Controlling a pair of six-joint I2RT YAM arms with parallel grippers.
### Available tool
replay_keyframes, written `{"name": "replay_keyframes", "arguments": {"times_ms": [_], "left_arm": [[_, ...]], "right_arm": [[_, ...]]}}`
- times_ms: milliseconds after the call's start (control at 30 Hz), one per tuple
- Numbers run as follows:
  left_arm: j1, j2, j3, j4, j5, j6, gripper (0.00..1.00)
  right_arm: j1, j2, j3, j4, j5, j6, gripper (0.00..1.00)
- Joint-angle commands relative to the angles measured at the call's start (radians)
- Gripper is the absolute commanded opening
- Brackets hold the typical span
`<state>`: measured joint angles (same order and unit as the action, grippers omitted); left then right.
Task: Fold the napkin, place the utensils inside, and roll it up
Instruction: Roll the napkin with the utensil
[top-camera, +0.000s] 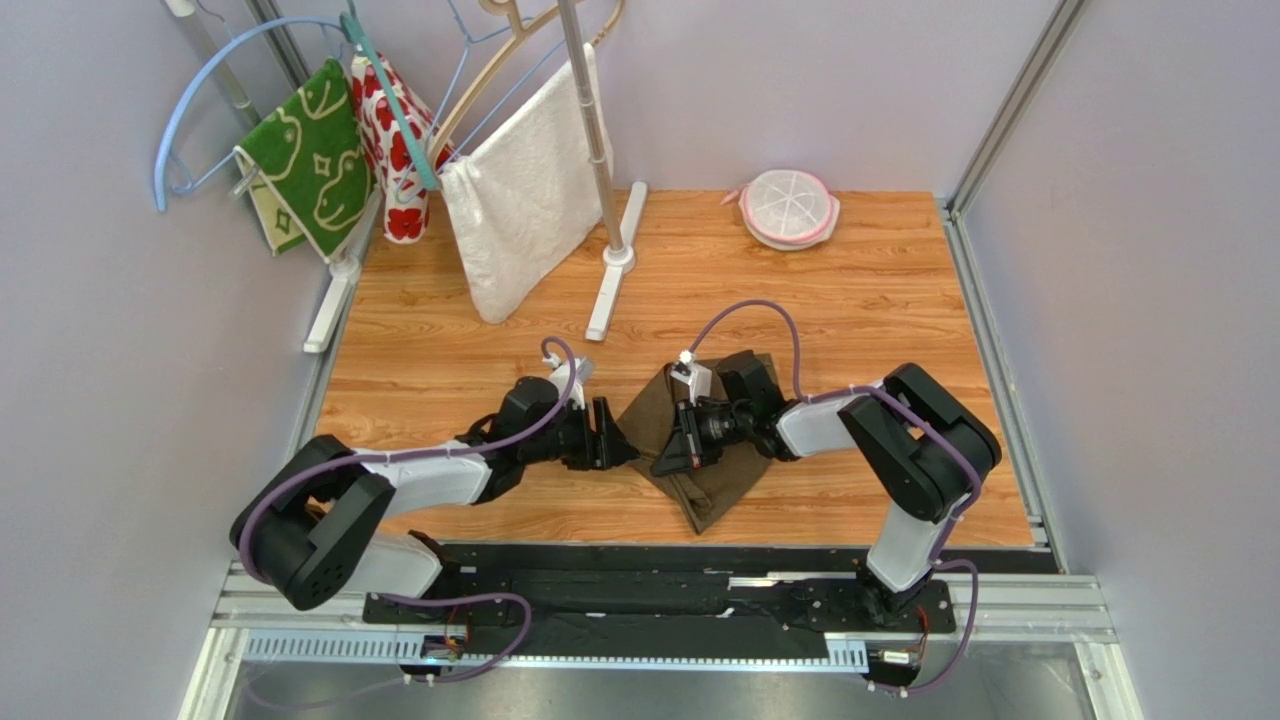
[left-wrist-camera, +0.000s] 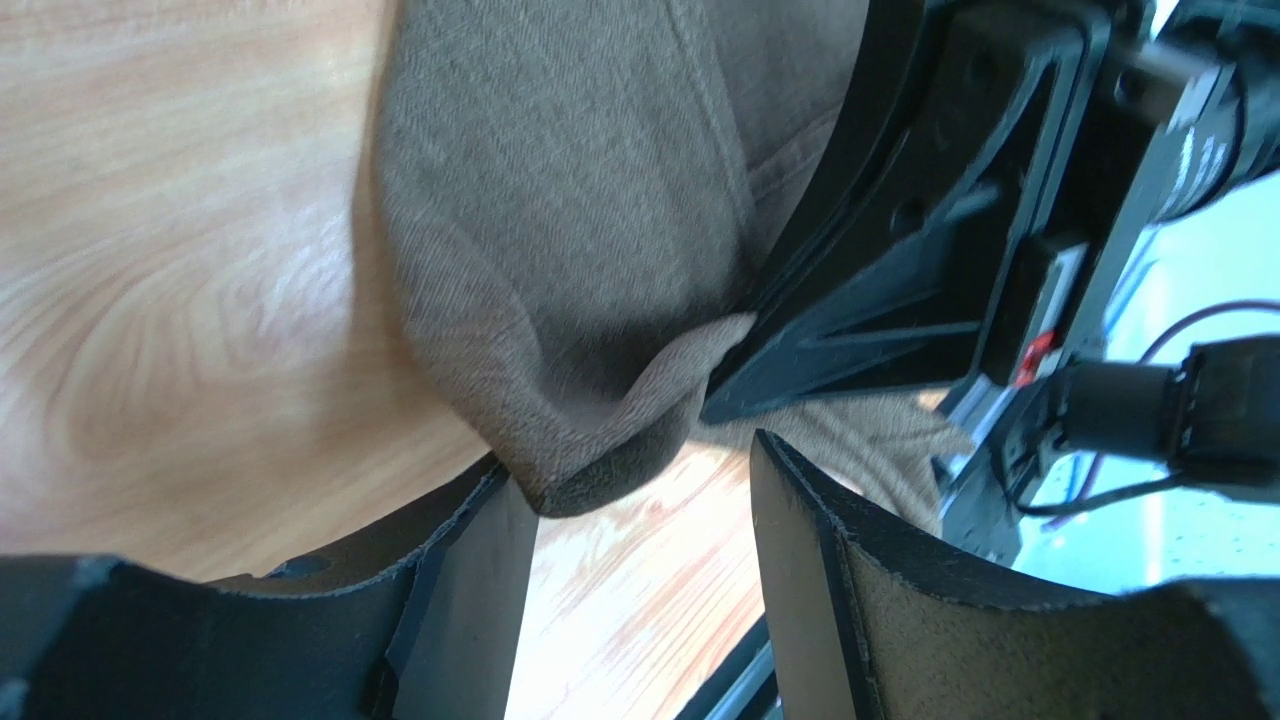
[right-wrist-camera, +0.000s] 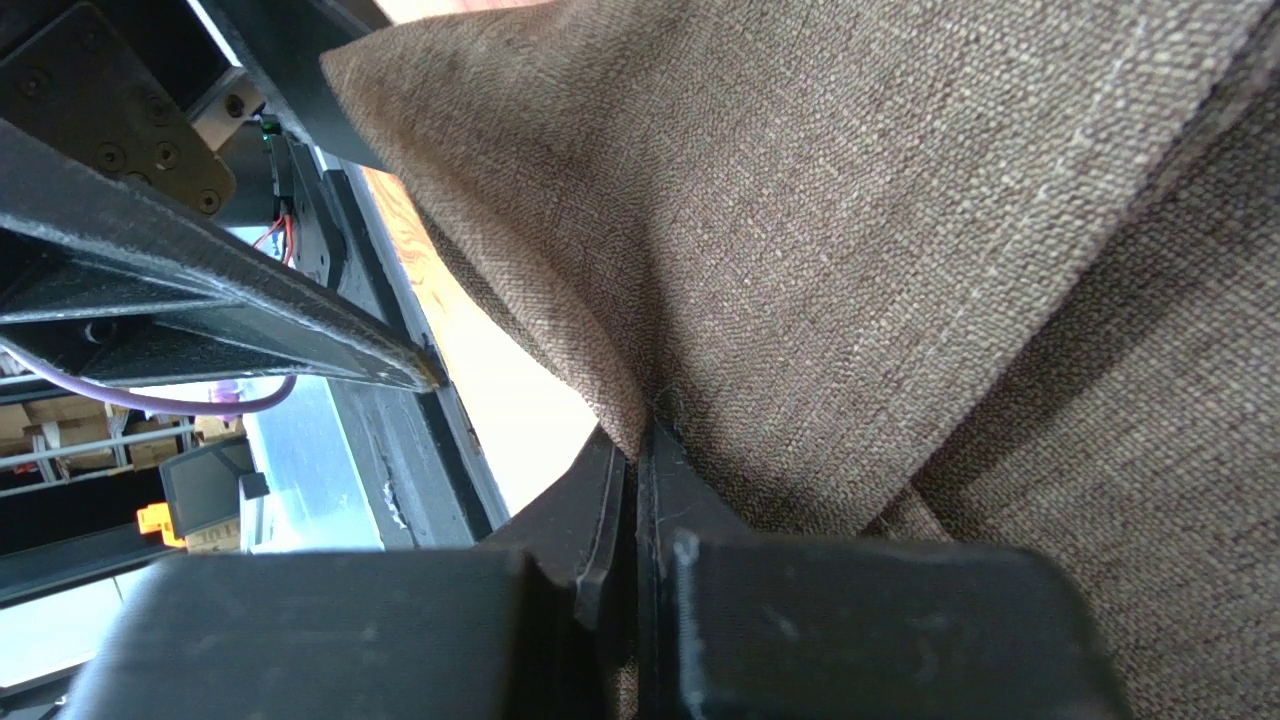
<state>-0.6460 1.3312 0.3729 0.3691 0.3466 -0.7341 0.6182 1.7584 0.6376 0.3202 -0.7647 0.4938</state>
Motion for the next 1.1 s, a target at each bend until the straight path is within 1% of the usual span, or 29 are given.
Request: {"name": "replay_keyframes", "arguments": {"times_ms": [0,133,233,400,633,733,900,1067], "left_arm": [[-0.004,0.059,0.02,0.177,0.023,-0.08,0.62],[-0.004,0.108,0.023,0.252,0.029,-0.106,0.62],[-0.004,0.117,0.023,0.287,0.037,-0.125,0.62],[-0.004,0.094,0.031,0.291,0.051,-0.154,0.62],[-0.004,0.097,0.034,0.287,0.094,-0.191,0.62],[-0.006,0.074,0.026,0.281,0.114,-0.217,0.62],[-0.006,0.025,0.02,0.197,0.118,-0.225,0.62],[-0.009,0.011,0.003,0.177,0.114,-0.238,0.62]], "right_arm": [[-0.009,0.021,-0.019,-0.009,0.076,-0.031,0.0],[-0.009,0.018,-0.024,-0.012,0.087,-0.035,0.0],[-0.009,0.021,-0.026,-0.01,0.09,-0.035,0.0],[-0.011,0.019,-0.027,-0.012,0.091,-0.035,0.0],[-0.009,0.019,-0.024,-0.017,0.096,-0.035,0.0],[-0.009,0.018,-0.026,-0.017,0.097,-0.037,0.0],[-0.009,0.012,-0.026,-0.018,0.1,-0.037,0.0],[-0.011,0.009,-0.027,-0.018,0.1,-0.035,0.0]]}}
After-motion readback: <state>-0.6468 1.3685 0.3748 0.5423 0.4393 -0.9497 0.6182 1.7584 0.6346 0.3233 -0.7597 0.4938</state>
